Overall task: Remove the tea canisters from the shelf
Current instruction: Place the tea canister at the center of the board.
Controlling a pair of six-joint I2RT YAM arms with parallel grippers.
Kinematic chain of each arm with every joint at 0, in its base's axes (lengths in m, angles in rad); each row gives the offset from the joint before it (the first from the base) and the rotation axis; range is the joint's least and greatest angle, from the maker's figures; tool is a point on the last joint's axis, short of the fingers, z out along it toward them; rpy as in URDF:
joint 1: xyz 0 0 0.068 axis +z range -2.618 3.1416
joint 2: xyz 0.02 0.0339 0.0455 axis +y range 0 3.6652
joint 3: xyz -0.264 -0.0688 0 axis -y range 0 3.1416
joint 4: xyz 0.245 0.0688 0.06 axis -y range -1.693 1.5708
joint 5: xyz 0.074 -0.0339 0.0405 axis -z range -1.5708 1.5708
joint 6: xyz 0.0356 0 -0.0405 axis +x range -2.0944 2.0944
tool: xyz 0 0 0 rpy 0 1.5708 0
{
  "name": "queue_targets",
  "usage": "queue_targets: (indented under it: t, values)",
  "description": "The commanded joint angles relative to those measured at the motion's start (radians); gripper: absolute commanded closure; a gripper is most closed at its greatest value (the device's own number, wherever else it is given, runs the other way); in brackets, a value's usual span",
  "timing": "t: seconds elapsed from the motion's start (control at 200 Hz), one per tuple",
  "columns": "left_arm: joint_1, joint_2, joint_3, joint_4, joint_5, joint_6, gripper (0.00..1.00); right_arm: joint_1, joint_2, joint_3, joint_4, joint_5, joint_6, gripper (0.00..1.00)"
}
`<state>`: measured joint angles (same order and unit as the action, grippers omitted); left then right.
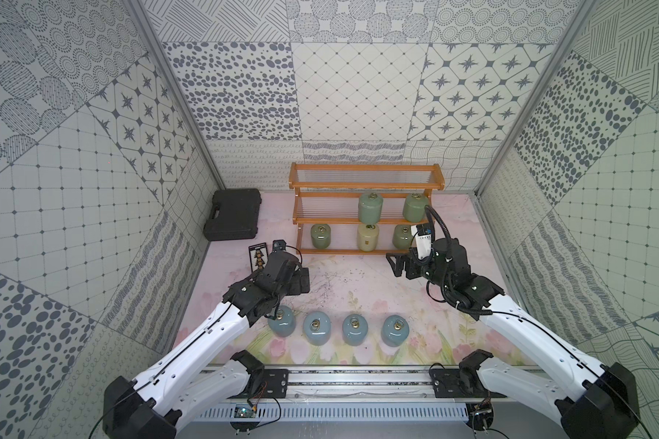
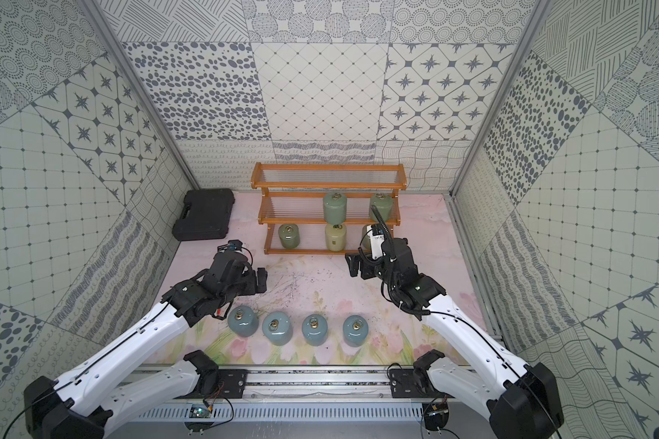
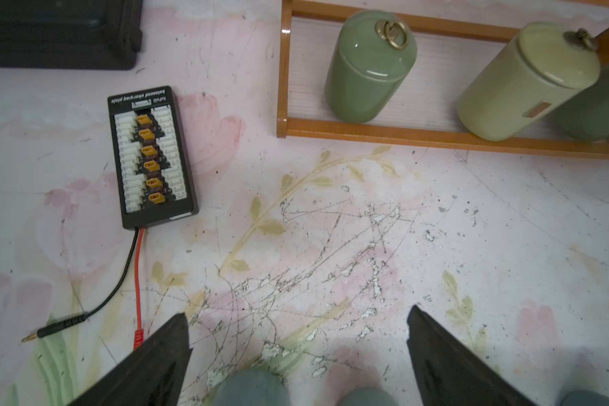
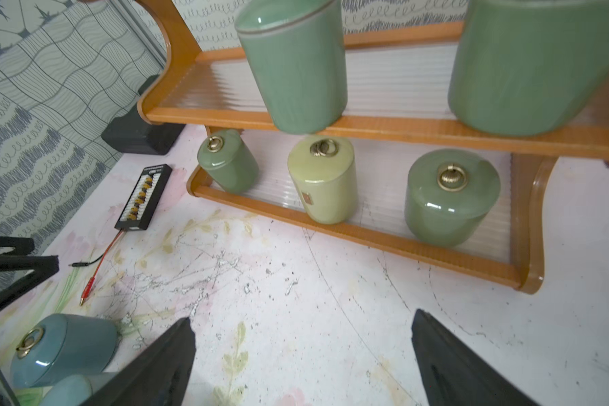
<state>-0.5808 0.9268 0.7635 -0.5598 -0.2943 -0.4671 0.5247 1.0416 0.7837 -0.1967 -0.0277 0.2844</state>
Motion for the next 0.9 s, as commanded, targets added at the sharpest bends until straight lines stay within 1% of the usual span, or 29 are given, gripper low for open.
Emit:
queue_targets:
  t: [0.0, 0.145, 0.365, 0.55, 0.896]
  values:
    - [0.029, -0.037, -0.056, 0.332, 0.044, 0.186, 0.0, 0.009, 0.075, 0.085, 0.132, 0.028, -0.046, 0.0]
    - [0.033, -0.029, -0.074, 0.365, 0.055, 0.199, 0.0, 0.019, 0.194, 0.168, 0.187, 0.014, -0.086, 0.0]
    - [0.037, -0.024, -0.11, 0.431, 0.086, 0.226, 0.0, 0.032, 0.345, 0.299, 0.206, 0.058, -0.166, 0.0]
    - [0.038, -0.027, -0.13, 0.451, 0.097, 0.226, 0.0, 0.034, 0.427, 0.349, 0.254, 0.107, -0.197, 0.0]
    - [0.038, -0.026, -0.151, 0.463, 0.115, 0.21, 0.0, 0.031, 0.564, 0.439, 0.315, 0.153, -0.247, 0.0]
